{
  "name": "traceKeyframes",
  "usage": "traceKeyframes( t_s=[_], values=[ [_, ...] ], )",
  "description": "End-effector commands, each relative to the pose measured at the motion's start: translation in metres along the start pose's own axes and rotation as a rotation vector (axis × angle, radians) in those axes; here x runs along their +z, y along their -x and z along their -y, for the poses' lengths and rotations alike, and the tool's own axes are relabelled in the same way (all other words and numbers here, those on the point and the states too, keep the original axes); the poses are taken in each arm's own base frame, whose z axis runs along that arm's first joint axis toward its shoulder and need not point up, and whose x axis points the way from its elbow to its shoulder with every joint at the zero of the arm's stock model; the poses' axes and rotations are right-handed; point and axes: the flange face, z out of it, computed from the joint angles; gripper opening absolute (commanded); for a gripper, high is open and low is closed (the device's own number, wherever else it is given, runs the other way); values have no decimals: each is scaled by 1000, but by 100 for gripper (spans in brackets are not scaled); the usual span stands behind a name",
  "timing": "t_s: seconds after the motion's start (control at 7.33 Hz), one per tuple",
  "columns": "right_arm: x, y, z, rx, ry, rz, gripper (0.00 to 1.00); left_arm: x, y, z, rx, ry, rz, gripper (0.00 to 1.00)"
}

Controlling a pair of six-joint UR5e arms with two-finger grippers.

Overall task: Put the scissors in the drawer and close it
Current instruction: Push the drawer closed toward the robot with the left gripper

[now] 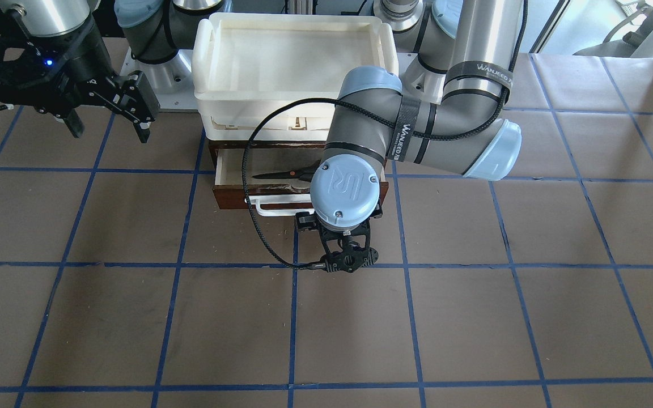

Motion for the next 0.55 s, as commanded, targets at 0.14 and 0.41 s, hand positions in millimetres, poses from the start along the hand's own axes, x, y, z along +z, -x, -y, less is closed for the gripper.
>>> traceKeyframes(
  t_s=[0.14, 0.41],
  values=[
    [0, 0, 0, 0, 0, 2, 100, 6, -10, -14, 11, 15, 21, 100],
    [0, 0, 0, 0, 0, 0, 100, 16, -11, -21, 15, 43, 40, 100]
  ],
)
